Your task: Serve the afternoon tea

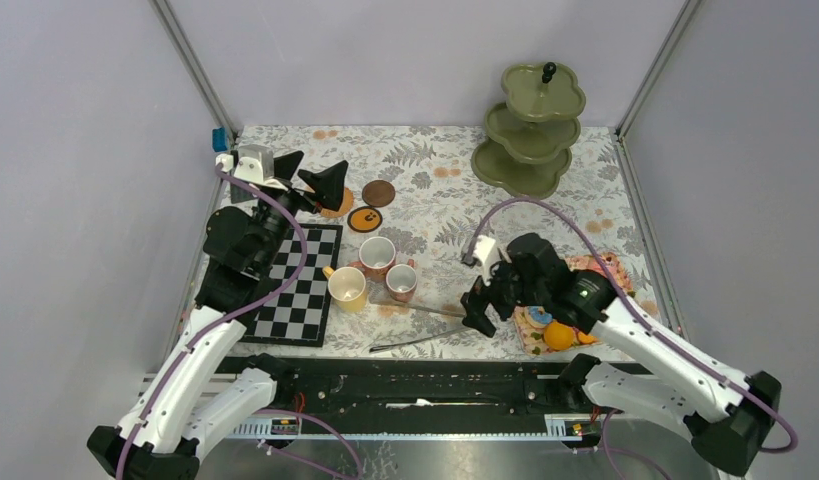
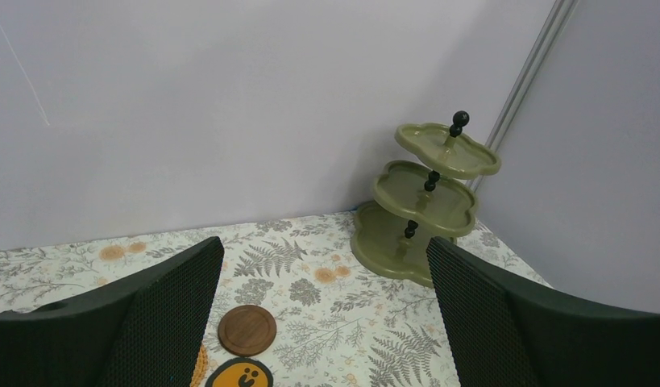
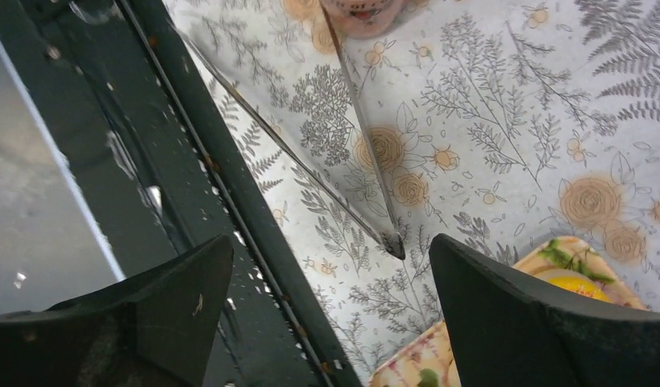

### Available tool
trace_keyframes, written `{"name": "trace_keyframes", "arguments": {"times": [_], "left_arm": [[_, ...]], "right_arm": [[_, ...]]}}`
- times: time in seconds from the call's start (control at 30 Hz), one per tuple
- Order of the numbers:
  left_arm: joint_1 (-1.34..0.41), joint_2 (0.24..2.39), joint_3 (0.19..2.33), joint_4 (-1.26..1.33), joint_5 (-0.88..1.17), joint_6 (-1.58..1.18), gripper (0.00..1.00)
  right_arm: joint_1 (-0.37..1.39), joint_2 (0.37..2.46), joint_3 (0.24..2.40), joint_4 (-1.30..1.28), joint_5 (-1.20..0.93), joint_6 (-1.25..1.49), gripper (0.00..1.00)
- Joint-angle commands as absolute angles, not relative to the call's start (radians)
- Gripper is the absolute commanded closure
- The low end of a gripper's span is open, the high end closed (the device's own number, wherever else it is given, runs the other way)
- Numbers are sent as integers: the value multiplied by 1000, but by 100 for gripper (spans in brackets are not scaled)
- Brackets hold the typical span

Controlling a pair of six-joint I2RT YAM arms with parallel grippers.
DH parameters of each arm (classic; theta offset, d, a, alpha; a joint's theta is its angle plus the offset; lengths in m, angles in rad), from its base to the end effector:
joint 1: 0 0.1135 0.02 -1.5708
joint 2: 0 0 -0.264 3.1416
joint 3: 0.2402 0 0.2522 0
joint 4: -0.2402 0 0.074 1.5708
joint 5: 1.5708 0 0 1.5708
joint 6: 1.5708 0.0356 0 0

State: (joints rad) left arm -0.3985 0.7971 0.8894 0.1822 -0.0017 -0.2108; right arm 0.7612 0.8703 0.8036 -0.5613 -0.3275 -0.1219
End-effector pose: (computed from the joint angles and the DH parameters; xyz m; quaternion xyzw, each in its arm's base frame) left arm 0.1654 -0.0696 0.4144 0.0559 0.6011 -0.2386 0.7606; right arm 0.1263 0.1362 0.2956 -0.4426 0.7631 0.2787 0.3797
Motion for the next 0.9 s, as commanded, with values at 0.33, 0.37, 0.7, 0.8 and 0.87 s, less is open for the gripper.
{"name": "trace_keyframes", "arguments": {"times": [0.33, 0.37, 0.7, 0.8, 0.87], "left_arm": [[-402, 810, 896, 247, 46, -247, 1], [-402, 810, 896, 247, 46, -248, 1], [-402, 799, 897, 246, 39, -234, 1], [-402, 796, 897, 245, 38, -234, 1], [-402, 793, 896, 245, 36, -233, 1]], "right_arm": [[942, 1036, 601, -224, -262, -556, 2], [942, 1058, 594, -208, -273, -567, 2], [942, 1293, 602, -11, -414, -564, 2], [942, 1310, 586, 47, -422, -561, 2], [942, 1336, 589, 54, -407, -559, 2]]}}
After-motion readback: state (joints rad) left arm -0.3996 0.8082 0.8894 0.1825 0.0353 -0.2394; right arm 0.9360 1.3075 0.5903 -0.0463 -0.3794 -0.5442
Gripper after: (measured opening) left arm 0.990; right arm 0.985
